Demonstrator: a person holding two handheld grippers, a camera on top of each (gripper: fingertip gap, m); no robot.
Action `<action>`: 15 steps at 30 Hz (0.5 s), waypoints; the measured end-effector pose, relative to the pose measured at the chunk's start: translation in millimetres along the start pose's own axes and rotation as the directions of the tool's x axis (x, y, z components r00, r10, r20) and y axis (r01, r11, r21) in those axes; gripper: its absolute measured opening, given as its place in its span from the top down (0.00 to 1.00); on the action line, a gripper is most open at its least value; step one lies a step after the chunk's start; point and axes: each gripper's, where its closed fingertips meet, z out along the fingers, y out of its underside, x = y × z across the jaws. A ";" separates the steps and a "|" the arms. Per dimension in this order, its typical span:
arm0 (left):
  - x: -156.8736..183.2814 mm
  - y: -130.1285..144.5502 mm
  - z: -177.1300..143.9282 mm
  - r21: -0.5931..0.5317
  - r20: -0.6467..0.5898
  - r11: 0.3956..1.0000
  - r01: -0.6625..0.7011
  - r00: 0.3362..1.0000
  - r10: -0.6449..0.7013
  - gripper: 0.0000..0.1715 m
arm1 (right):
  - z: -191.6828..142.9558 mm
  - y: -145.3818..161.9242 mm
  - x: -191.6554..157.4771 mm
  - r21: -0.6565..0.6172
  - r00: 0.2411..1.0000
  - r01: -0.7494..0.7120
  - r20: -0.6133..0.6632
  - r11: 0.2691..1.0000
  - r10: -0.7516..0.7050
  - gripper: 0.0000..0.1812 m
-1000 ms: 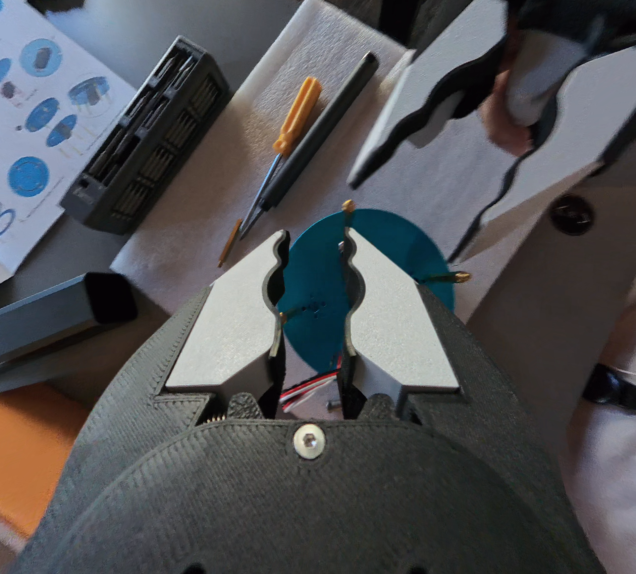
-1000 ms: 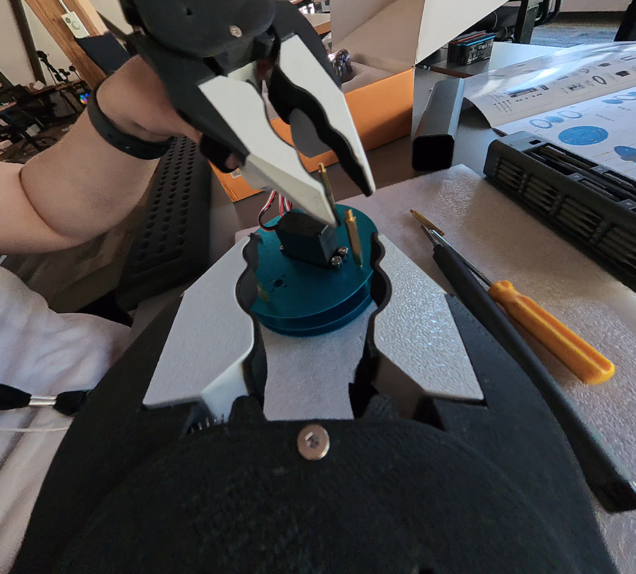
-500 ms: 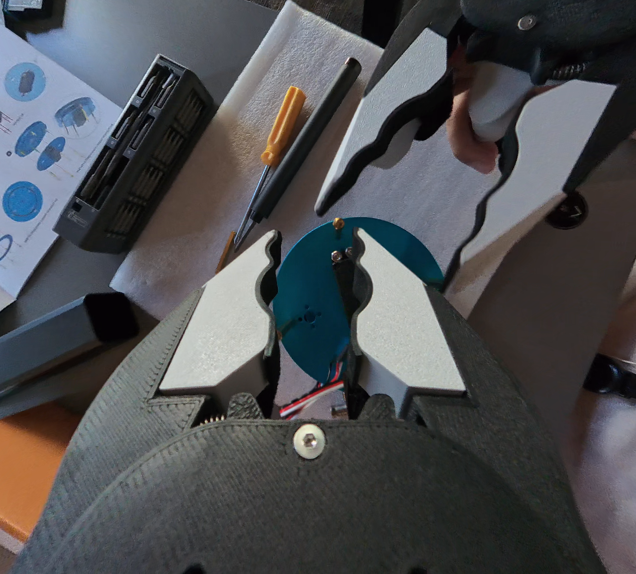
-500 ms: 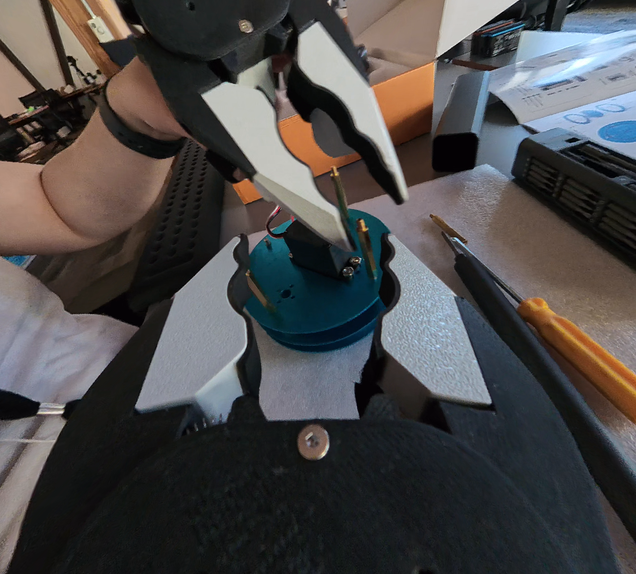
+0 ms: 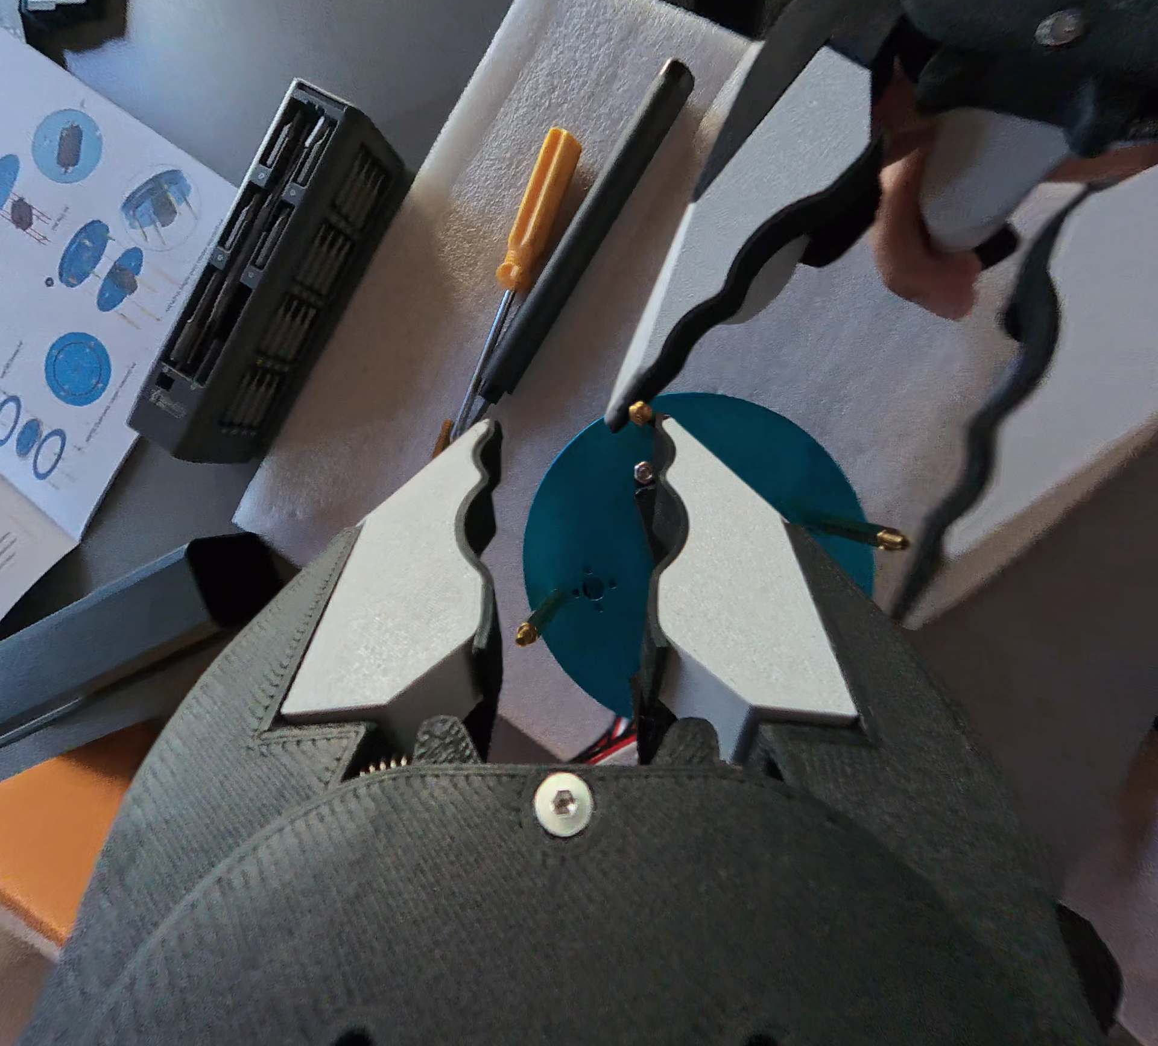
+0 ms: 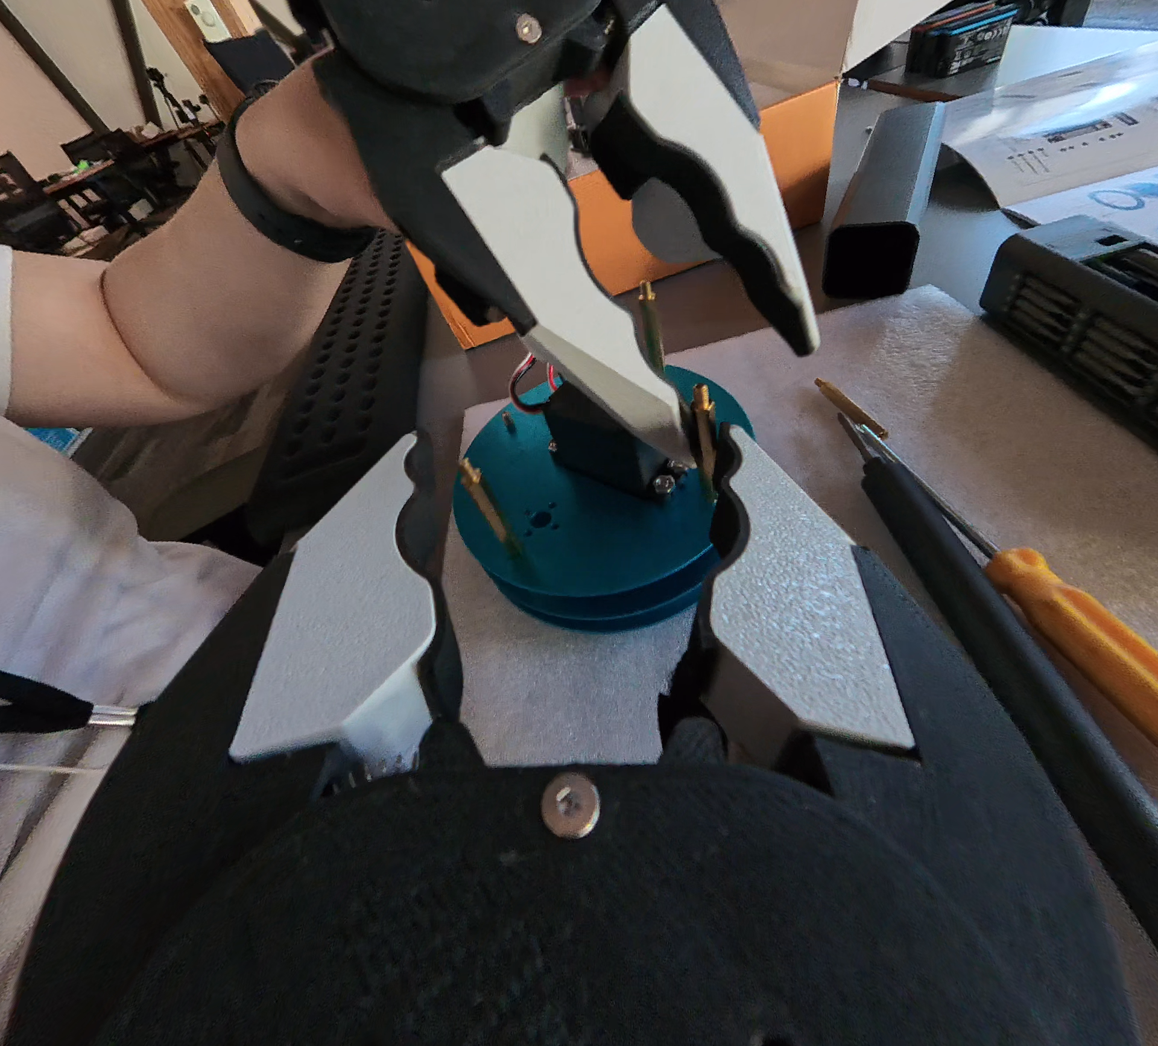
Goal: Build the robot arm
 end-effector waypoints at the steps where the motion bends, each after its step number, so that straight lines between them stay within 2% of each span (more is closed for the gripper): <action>1: -2.0 1.7 0.3 -0.006 -0.002 1.000 0.012 1.000 -0.012 0.70 | -2.7 1.7 -0.1 -0.006 1.000 0.006 -0.008 1.000 -0.006 0.51; 2: -4.7 4.8 -1.3 -0.012 -0.002 1.000 0.027 1.000 -0.027 0.69 | -7.4 4.2 -0.3 -0.018 1.000 0.011 -0.013 1.000 -0.011 0.54; 4: -16.9 13.9 -7.3 -0.022 0.047 0.999 0.031 0.998 -0.030 0.74 | -17.2 5.3 -1.7 -0.014 1.000 -0.007 -0.002 1.000 0.007 0.61; 6: -12.8 14.5 -13.0 0.003 0.002 0.998 0.055 0.998 -0.055 0.73 | -22.1 -1.3 6.4 0.031 0.999 -0.021 -0.034 0.999 0.022 0.59; 9: 4.6 -0.6 -16.0 0.068 -0.101 0.995 0.073 0.993 -0.066 0.72 | -16.8 -9.6 12.6 0.057 0.999 -0.014 -0.032 0.998 0.016 0.59; 13: 0.5 -0.4 -0.3 0.024 -0.056 0.999 0.021 0.998 -0.020 0.71 | -4.2 -4.8 1.8 0.017 0.999 -0.018 0.047 1.000 0.017 0.57; 15: -4.7 2.9 0.3 0.025 -0.059 0.999 0.048 0.997 -0.047 0.67 | -8.1 -0.1 0.7 -0.002 1.000 -0.010 0.029 1.000 0.010 0.57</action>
